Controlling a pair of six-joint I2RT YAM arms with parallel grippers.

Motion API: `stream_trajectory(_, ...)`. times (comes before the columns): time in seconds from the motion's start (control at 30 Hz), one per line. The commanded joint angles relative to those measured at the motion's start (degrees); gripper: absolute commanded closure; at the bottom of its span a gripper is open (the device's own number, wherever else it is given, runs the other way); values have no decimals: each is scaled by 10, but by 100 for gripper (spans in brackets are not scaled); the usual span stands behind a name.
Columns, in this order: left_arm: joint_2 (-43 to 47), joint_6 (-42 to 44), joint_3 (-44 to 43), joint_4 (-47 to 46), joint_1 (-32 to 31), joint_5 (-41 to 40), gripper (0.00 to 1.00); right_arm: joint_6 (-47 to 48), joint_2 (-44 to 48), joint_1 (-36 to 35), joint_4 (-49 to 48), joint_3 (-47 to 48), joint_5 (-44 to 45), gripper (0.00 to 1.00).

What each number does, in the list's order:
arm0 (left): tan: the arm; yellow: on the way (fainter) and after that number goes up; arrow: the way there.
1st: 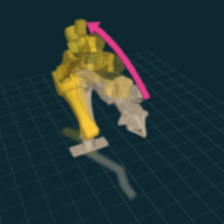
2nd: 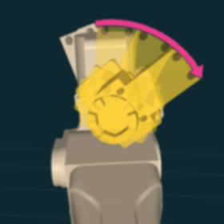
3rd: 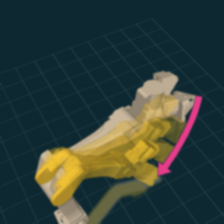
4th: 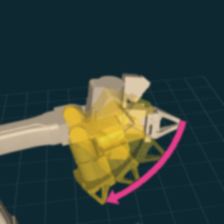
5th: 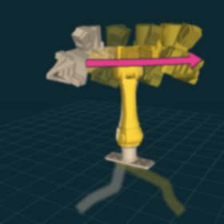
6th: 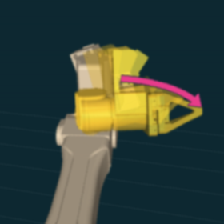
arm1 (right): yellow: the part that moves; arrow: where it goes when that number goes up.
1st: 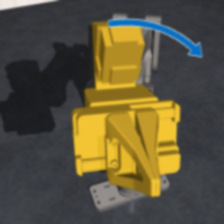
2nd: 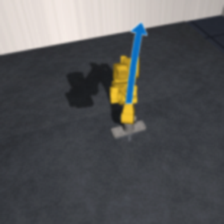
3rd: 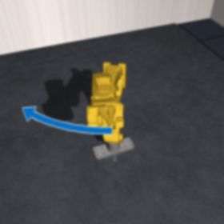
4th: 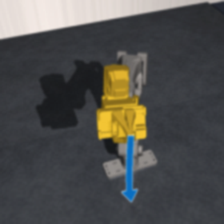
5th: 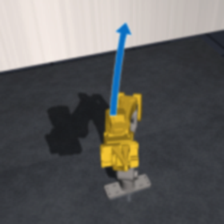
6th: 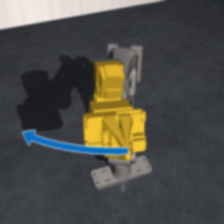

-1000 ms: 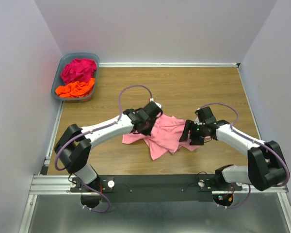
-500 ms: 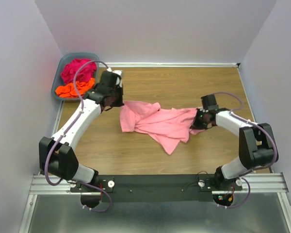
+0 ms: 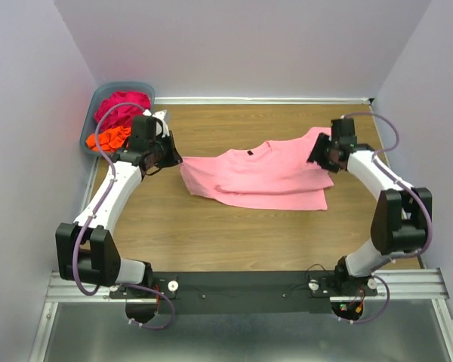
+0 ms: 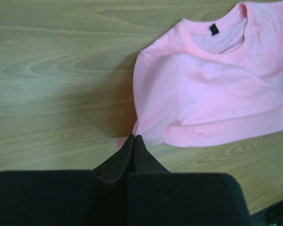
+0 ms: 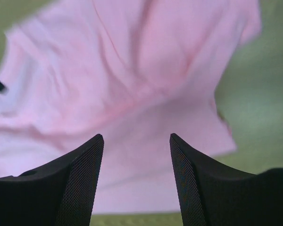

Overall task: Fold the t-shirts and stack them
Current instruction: Flatten the tshirt out

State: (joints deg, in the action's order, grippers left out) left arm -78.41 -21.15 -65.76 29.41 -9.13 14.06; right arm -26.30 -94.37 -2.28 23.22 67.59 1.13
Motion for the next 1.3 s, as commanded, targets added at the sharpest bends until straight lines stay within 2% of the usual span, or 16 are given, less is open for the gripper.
stream_trajectory(0.0,19,-27,33,-44,1,49,100,-37,100,-12,61,-120,27,34)
stream_trajectory(0.03,20,-28,38,-45,2,48,100,-47,118,-10,64,-164,47,34)
stream_trajectory(0.13,19,-26,55,-53,1,52,100,-66,154,-8,71,-219,47,41)
stream_trajectory(0.27,10,-22,65,-56,1,52,100,-63,148,-7,70,-243,43,42)
stream_trajectory(0.47,10,-22,63,-61,1,50,100,-65,121,-11,71,-254,46,41)
stream_trajectory(0.73,19,-12,73,-61,1,32,100,-76,114,-36,97,-238,130,41)
stream_trajectory(0.97,21,-9,82,-66,2,31,100,-82,85,-38,101,-233,140,42)
stream_trajectory(1.2,23,-10,86,-69,0,26,100,-88,57,-40,82,-247,127,46)
stream_trajectory(1.27,24,-10,88,-71,2,25,100,-86,50,-40,77,-251,113,51)
